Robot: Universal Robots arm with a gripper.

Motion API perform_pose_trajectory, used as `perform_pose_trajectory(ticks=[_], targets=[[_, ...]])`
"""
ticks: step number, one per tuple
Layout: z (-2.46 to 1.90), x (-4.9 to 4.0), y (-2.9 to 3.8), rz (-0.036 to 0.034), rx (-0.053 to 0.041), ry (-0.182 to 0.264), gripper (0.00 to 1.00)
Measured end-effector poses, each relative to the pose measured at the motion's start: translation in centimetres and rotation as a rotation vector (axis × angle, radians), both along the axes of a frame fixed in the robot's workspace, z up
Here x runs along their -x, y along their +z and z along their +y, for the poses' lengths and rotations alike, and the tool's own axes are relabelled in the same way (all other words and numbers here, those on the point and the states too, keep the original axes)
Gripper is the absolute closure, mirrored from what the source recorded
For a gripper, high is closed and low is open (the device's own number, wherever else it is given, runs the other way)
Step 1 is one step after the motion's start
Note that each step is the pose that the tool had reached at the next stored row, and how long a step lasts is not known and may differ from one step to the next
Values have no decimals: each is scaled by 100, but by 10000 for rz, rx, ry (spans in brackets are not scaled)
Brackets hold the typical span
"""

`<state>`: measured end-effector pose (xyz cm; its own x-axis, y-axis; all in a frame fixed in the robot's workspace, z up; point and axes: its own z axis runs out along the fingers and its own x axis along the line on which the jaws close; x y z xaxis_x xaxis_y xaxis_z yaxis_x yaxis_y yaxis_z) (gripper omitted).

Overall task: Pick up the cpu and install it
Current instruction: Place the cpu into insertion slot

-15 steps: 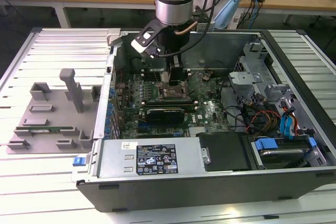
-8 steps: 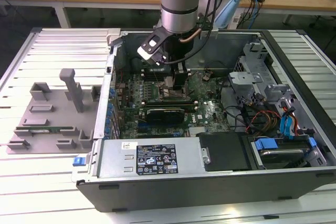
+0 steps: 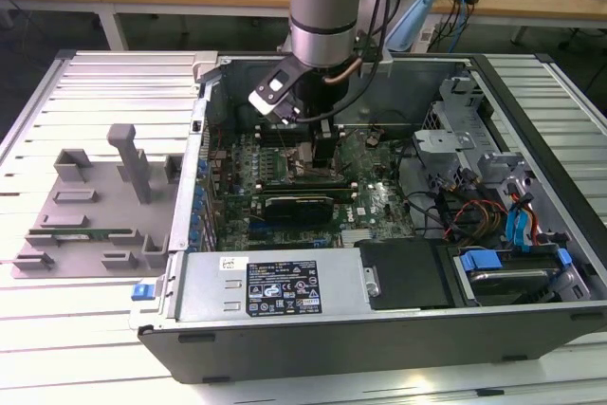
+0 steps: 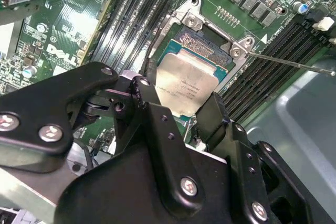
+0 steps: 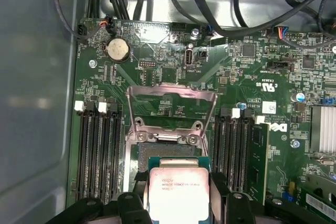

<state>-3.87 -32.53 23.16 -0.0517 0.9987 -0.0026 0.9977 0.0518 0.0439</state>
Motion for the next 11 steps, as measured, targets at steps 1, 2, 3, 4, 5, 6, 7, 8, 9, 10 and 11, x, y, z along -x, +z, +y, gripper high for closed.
perform_pose_trajectory(ticks=[1,2,3,4,5,6,7,8,9,10,11], targets=[[6,-2,-7,0,0,-1,45],[11,-3,-14,-1,-1,-1,45],[15,-5,-24,-1,-1,0,45],[16,-5,-32,0,0,0,45],[16,-6,-68,4,0,-7,45],[17,-6,-83,4,-1,-7,45],[18,-6,-97,4,-2,-7,45],[19,-7,-109,5,-3,-7,45],[19,-7,-121,5,-7,-7,45],[20,-6,-145,5,-9,-19,45],[20,-6,-155,5,-11,-30,45]])
